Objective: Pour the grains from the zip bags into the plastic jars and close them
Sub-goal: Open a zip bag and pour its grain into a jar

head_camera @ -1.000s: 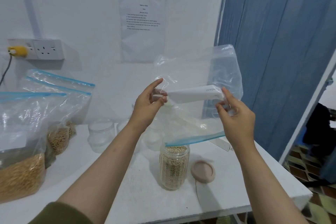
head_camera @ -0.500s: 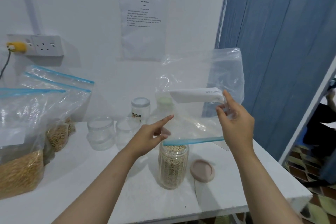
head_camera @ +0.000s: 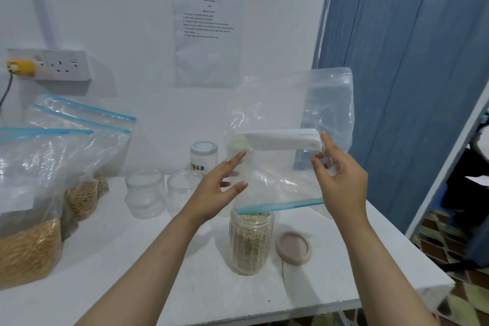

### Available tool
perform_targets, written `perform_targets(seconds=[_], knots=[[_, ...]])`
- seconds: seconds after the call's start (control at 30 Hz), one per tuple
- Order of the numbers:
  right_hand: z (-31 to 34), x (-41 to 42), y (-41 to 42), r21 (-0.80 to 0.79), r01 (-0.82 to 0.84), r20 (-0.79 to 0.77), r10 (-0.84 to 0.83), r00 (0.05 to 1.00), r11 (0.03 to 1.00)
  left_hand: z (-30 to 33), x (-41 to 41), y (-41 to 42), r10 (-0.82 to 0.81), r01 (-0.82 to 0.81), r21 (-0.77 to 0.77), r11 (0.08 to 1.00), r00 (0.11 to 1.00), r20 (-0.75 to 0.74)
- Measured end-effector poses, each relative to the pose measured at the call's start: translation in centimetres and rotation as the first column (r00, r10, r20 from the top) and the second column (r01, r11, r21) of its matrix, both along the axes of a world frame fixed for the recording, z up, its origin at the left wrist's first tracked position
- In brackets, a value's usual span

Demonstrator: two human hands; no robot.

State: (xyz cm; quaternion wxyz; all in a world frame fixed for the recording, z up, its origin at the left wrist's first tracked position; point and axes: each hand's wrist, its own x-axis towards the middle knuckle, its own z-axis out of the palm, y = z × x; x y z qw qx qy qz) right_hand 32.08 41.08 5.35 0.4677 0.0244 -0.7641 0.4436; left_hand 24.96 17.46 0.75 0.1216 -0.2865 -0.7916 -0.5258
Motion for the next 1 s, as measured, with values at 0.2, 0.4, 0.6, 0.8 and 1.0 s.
perform_targets(seconds=[0.2, 0.4, 0.6, 0.8, 1.0], knots=[[-0.2, 0.0, -0.3, 0.019, 0.018, -0.041, -0.018, 0.999, 1.0, 0.5, 0.0, -0.1, -0.02, 0.02, 0.026, 0.999, 1.0, 0.019], [0.0, 0.0, -0.8, 0.015, 0.029, -0.067, -0.028, 0.997, 0.999, 0.4, 0.0, -0.4, -0.011, 0.011, 0.011, 1.0, 1.0, 0.021], [0.2, -0.1, -0.8, -0.05, -0.002, -0.072, -0.001, 0.997, 0.999, -0.2, 0.0, -0.8, -0.041, 0.04, -0.184, 0.982, 0.999, -0.007], [0.4, -0.1, -0.7, -0.045, -0.028, -0.117, 0.023, 0.993, 0.999, -0.2, -0.2, -0.1, -0.04, 0.026, -0.23, 0.973, 0.998, -0.053], [0.4, 0.1, -0.7, -0.071, -0.064, -0.128, 0.055, 0.99, 0.995, -0.3, -0.6, 0.4, -0.016, 0.006, -0.165, 0.986, 0.998, -0.062]])
